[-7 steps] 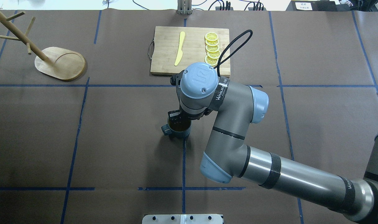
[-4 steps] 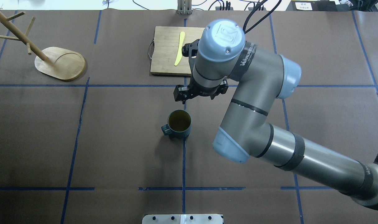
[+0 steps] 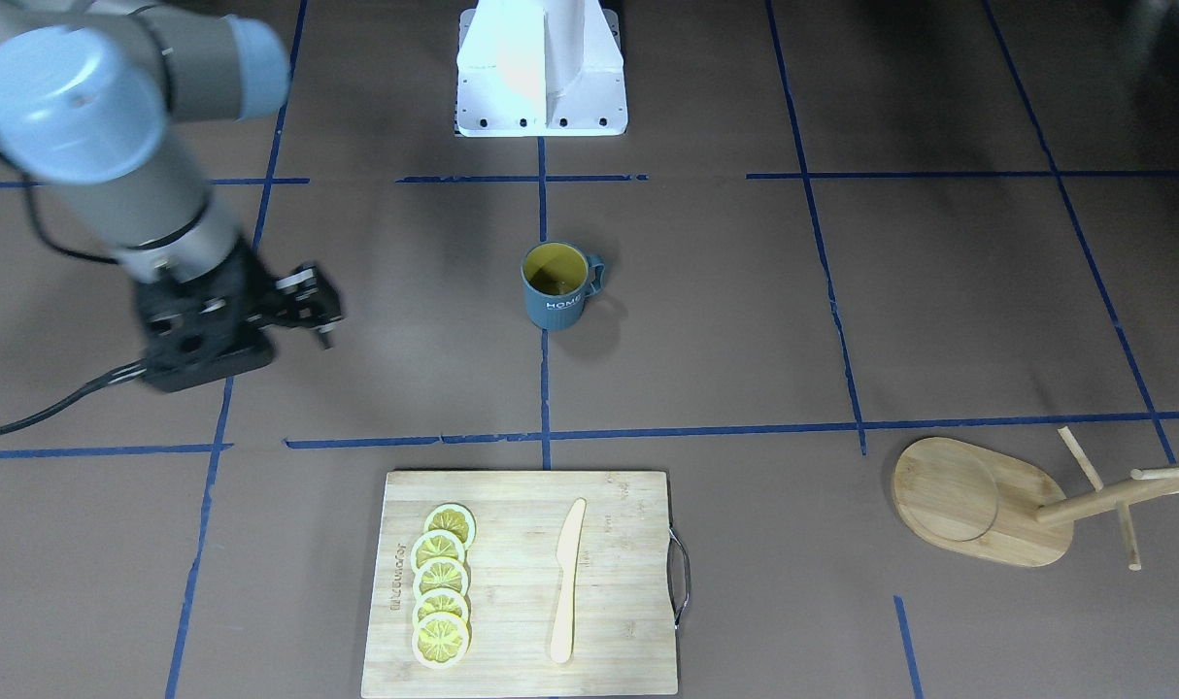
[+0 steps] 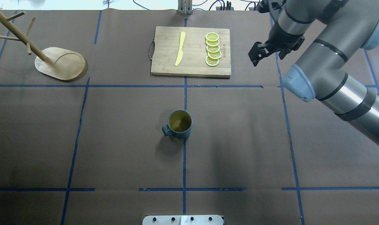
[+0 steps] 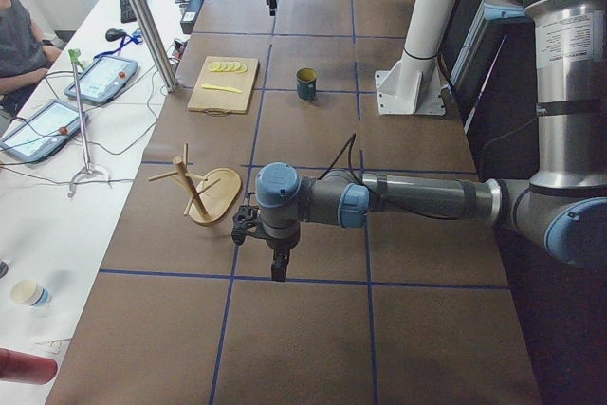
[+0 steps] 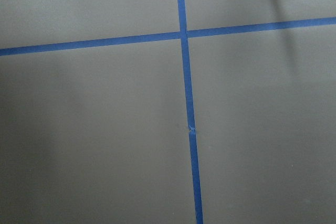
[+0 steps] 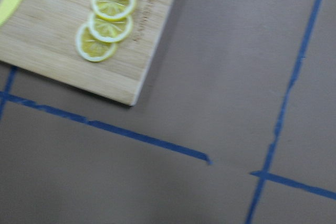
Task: Hang cup on storage rack
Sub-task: 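Open the right gripper and withdraw it away from the mug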
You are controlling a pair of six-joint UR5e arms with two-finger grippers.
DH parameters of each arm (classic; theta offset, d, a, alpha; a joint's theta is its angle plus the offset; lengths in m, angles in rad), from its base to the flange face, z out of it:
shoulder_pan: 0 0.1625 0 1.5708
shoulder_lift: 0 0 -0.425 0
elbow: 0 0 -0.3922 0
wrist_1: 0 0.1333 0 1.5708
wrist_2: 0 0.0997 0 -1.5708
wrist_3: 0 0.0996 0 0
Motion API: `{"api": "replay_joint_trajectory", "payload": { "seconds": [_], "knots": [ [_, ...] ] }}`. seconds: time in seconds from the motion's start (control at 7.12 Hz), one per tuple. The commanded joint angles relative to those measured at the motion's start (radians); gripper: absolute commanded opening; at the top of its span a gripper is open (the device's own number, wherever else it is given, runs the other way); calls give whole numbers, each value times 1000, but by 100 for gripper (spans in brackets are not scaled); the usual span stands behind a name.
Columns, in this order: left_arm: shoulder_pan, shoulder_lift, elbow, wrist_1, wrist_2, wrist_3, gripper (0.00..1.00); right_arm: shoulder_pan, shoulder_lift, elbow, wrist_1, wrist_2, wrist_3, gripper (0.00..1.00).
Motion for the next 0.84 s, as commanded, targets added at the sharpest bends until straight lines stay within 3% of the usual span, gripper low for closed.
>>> {"api": "replay_joint_trajectory", "payload": {
  "seconds": [0.0,0.42,0.7],
  "knots": [
    [0,-37,1,-25,1,2,100,188,-109,-100,5,97,-291,100],
    [1,-39,19,-231,-4,2,100,388,-323,-117,3,105,-740,100],
    [0,-41,4,-240,-8,-1,100,520,-479,-110,7,107,-823,100]
  ]
}}
